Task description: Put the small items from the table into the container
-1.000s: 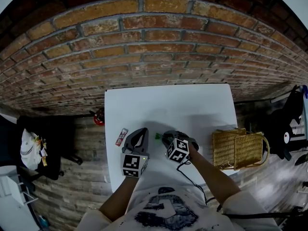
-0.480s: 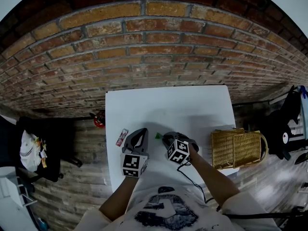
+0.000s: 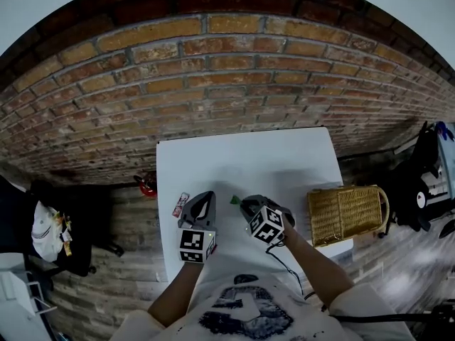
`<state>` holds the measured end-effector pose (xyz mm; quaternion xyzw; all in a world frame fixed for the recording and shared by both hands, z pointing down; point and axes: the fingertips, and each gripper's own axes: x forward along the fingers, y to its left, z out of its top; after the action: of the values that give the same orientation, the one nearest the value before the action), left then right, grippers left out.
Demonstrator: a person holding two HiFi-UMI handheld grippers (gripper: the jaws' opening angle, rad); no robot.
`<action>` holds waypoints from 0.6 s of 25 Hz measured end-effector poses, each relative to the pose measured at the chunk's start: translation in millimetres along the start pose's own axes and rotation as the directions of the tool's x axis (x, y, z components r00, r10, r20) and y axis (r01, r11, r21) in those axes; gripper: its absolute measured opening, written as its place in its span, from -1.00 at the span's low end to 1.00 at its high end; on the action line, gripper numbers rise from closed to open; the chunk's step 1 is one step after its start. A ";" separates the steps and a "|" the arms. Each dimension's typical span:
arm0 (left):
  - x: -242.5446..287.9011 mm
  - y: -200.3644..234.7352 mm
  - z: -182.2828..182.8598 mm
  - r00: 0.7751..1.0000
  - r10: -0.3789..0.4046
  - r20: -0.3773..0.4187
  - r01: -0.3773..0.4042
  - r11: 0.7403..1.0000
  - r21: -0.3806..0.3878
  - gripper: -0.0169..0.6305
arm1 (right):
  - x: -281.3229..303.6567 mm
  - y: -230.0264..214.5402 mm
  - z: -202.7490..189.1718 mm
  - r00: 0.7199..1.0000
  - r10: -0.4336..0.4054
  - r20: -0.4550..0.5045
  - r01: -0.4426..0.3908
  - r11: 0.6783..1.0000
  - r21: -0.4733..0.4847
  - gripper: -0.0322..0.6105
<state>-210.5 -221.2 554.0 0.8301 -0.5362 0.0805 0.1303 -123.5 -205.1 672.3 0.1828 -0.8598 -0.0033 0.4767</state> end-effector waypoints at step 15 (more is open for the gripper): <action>-17.1 -39.6 42.4 0.998 -0.048 0.043 0.044 0.996 0.081 -0.80 | -128.0 -28.1 43.6 0.928 -0.284 0.240 0.201 0.927 0.318 -0.71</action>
<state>-181.7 -203.7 503.8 0.8483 -0.5161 0.0799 0.0868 -89.3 -198.0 538.7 0.3536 -0.8806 0.0364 0.3134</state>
